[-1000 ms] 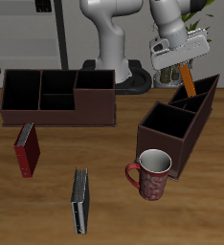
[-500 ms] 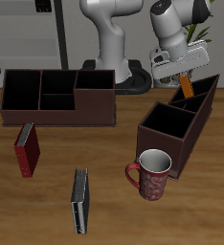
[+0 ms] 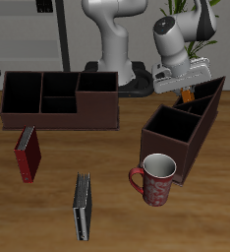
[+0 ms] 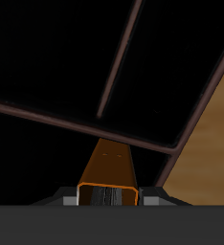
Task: Place the orange book into the left desk caddy's left compartment
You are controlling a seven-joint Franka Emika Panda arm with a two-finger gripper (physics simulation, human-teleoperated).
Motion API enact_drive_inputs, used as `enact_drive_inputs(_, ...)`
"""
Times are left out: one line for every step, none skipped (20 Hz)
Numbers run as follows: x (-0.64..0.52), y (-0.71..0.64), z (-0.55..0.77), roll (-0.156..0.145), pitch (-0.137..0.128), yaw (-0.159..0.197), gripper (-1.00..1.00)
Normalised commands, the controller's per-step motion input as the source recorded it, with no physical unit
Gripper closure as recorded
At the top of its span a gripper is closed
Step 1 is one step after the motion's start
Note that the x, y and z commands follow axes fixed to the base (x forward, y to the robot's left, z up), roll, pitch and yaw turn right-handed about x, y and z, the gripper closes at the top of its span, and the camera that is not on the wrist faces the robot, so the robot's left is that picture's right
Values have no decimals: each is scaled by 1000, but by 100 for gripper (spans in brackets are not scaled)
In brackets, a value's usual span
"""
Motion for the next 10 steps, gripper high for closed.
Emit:
enact_drive_inputs(72,-112,-92,-17,40,7,-100)
enact_drive_inputs(-95,-81,0,4,17,-10,-100)
enact_drive_inputs(25,-100,7,-18,-9,16,-100)
enact_drive_inputs(10,-6,27,-15,-7,22,-100)
enact_drive_inputs(31,-100,44,1,-5,8,-100)
enact_drive_inputs(28,-106,106,-21,-20,-1,-100)
enact_drive_inputs(-8,-104,119,19,-34,32,-100)
enact_drive_inputs(57,-130,108,-31,-16,-1,-100)
enact_drive_inputs(26,-225,214,-28,-37,-29,-100)
enact_drive_inputs(-10,-9,62,2,-26,33,-100)
